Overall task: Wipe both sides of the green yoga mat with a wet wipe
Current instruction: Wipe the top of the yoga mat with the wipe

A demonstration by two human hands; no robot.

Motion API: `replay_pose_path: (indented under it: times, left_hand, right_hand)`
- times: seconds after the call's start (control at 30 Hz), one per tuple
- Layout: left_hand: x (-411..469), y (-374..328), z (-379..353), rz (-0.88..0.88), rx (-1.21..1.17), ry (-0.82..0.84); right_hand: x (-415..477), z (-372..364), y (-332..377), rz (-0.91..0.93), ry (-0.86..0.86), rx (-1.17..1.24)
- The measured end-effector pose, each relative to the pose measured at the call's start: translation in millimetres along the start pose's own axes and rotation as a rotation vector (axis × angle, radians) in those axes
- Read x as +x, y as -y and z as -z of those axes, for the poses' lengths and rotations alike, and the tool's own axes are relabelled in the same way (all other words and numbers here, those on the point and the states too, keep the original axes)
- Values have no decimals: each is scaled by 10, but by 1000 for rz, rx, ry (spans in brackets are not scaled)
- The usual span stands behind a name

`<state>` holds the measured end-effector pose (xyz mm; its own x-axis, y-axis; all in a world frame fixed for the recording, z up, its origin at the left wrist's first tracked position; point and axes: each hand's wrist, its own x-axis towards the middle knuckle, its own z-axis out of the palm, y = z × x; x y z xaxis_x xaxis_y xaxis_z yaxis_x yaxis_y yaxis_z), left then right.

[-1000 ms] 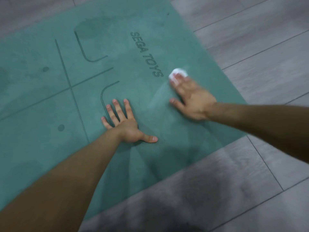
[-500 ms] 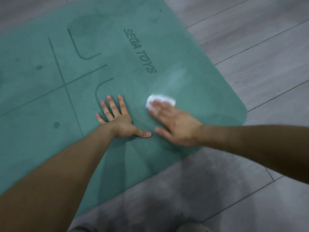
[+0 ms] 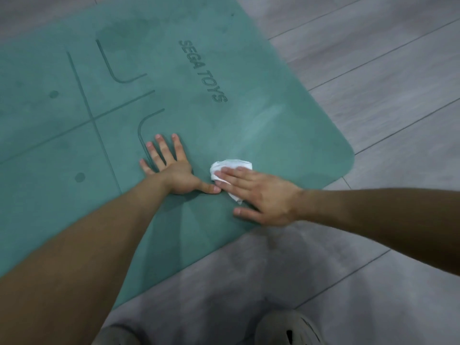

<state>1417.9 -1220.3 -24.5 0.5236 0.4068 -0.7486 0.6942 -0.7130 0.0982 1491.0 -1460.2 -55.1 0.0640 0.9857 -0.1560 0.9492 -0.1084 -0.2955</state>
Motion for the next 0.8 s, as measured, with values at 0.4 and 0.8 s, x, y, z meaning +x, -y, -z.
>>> replay_pose_path:
  times: [0.4,0.8]
  left_hand:
    - [-216,-7,-394,-170,104,-63]
    - [-220,-33,-373,-144,160,27]
  right_hand:
    - [-224,-46,202,-235,-69,28]
    - [-250,-237,362,-365,-167,35]
